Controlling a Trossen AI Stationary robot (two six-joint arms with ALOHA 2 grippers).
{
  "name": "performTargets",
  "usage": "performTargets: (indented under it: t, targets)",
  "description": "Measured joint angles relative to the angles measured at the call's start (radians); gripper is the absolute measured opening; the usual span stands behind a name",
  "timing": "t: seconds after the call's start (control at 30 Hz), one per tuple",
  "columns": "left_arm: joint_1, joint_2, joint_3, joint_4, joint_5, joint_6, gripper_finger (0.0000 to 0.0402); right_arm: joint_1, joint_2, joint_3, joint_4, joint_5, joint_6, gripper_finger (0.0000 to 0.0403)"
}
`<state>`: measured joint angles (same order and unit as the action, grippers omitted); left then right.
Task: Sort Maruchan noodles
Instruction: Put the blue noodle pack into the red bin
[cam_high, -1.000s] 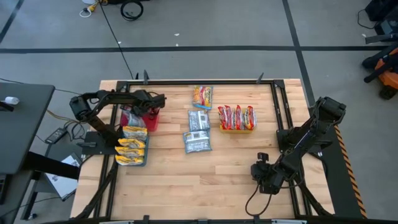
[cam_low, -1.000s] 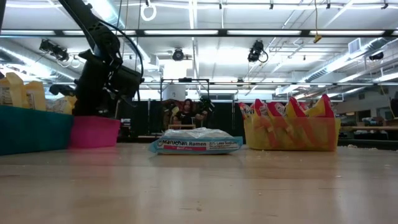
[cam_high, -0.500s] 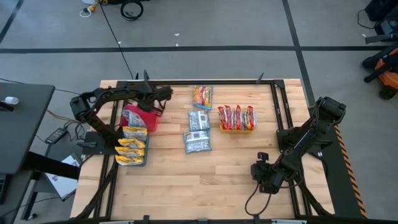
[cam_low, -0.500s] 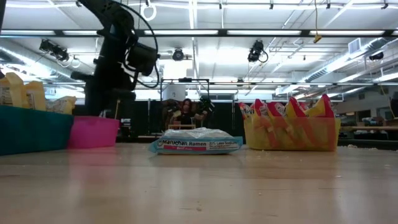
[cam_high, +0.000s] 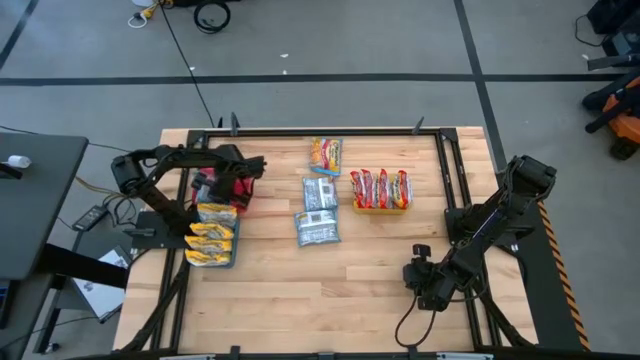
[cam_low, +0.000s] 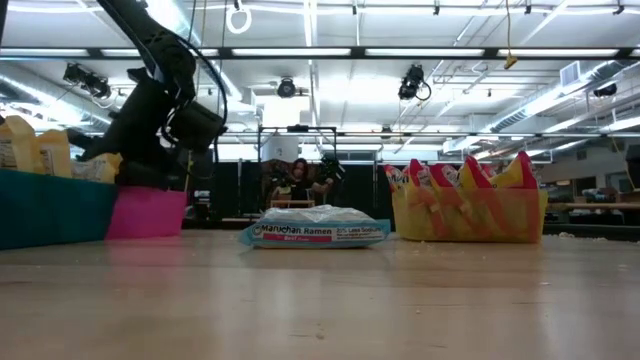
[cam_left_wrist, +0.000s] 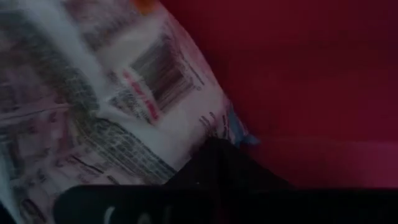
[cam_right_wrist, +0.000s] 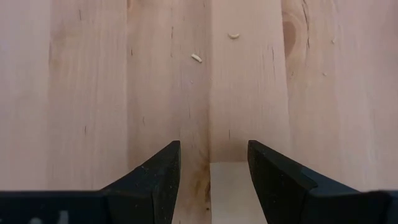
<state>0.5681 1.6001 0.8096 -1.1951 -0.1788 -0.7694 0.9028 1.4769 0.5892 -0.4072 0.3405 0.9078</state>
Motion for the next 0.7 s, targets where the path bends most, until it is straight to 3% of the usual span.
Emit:
performTargets:
  t: [0.37,0.7]
  targets:
    - [0.104,0.005,0.066,-0.030,-0.112,0.056,0.0020,0.000,0.000,0.000,0.000,-0.002,0.024,0.0192]
    - [0.083,0.005,0.074,-0.070,0.020,0.108,0.0076,0.000,0.000,0.000,0.000,-0.027,0.010,0.0192]
